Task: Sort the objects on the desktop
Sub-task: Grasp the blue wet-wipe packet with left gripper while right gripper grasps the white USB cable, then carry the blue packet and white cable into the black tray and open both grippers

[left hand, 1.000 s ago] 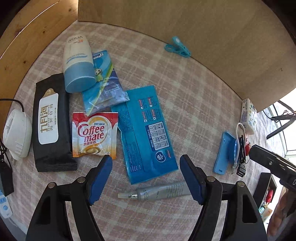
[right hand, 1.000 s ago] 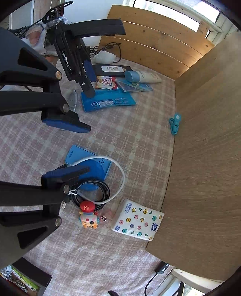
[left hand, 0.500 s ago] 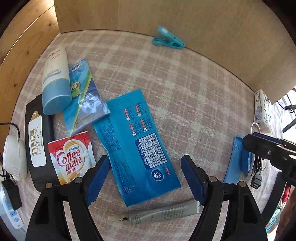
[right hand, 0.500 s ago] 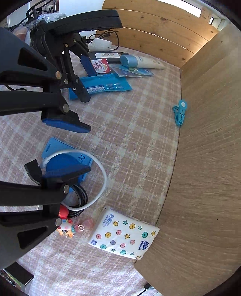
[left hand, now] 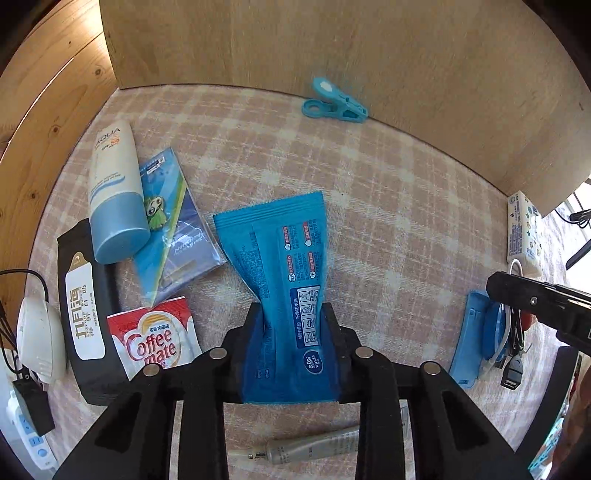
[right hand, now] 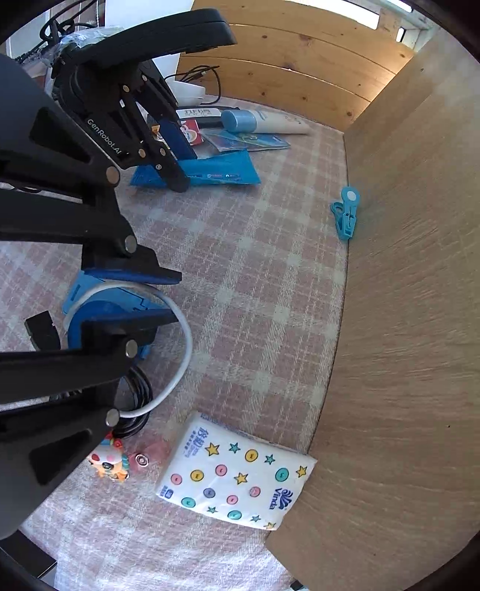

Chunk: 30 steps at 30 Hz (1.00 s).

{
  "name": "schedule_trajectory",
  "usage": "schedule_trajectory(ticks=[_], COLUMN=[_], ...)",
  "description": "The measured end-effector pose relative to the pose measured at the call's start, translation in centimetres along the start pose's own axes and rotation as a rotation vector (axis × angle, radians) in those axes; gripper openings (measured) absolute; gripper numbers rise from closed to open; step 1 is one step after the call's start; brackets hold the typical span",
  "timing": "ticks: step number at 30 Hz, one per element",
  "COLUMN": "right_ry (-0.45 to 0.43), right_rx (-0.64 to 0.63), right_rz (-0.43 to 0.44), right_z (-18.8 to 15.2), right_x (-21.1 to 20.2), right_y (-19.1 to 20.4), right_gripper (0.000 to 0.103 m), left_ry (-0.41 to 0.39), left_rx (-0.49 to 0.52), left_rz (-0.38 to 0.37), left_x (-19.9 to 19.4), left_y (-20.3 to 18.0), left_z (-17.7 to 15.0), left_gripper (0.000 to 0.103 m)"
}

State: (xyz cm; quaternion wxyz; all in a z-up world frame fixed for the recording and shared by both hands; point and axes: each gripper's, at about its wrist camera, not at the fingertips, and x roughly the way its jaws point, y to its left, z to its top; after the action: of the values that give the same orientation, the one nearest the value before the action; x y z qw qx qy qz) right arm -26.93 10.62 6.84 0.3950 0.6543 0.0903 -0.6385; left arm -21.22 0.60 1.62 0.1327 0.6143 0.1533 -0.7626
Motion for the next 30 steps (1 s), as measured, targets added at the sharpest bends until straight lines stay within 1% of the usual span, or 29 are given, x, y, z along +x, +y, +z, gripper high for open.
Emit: schedule_trajectory(ticks=[1,4,7,12,16,19,21,22,23,26,28,29,30], right_ry=[-0.009,-0.027,-0.052,-0.111,-0.156,-0.2,-0.218,-0.225,-0.234,-0.256,-0.268,-0.274,-0.281], right_rx=[0.008,0.012,0.014,0.013,0.012,-0.002,-0.015,-0.016,-0.017,-0.023,-0.014,-0.009,-0.001], right_rz=[0.013,0.056,0.088,0.124,0.147,0.123,0.123,0.126,0.124,0.112,0.106,0.099,0.091], right_z=[-0.2,-1.0,-2.1,-4.4,-6.1,-7.3,-8.0,-8.3,-8.7,-10.1,-11.2,-11.8,-12.4], right_x=[-0.4,-2.1,-4.2,-8.5,-11.5,-13.6,-14.8,-15.4,-15.9,-17.4,-18.1,-18.5,-19.0], right_y=[-0.2,-0.5,-0.6,-1.5,-1.9,-1.7,-1.7,-1.8,-1.9,-2.4,-3.0,-3.4,-3.9], right_gripper=[0.012,0.009,0.006,0.005,0.005,0.005,0.005,0.005,0.005,0.005,0.005,0.005,0.005], left_ry=[-0.002,-0.005,0.001,0.004,-0.01,-0.028,-0.04,-0.048,-0.061,-0.082,-0.095,-0.102,-0.108], left_rx=[-0.01,-0.018,-0.028,-0.038,-0.022,-0.006,0.004,-0.001,-0.029,0.018,0.056,0.079,0.1], left_rz=[-0.01,-0.021,-0.047,-0.071,-0.08,-0.09,-0.101,-0.105,-0.1,-0.117,-0.125,-0.13,-0.135], left_x=[-0.2,-0.5,-0.6,-1.0,-2.1,-3.5,-4.6,-5.2,-5.9,-7.8,-8.9,-9.3,-10.0], left_y=[0.2,0.5,0.9,1.0,0.2,-0.8,-1.9,-2.6,-3.1,-2.4,-3.8,-4.9,-5.9], left_z=[-0.1,-0.6,-1.4,-3.0,-4.4,-5.3,-5.8,-5.9,-5.4,-5.8,-5.8,-5.0,-5.3], left_gripper=[0.018,0.012,0.01,0.01,0.01,0.01,0.01,0.01,0.01,0.01,0.01,0.01,0.01])
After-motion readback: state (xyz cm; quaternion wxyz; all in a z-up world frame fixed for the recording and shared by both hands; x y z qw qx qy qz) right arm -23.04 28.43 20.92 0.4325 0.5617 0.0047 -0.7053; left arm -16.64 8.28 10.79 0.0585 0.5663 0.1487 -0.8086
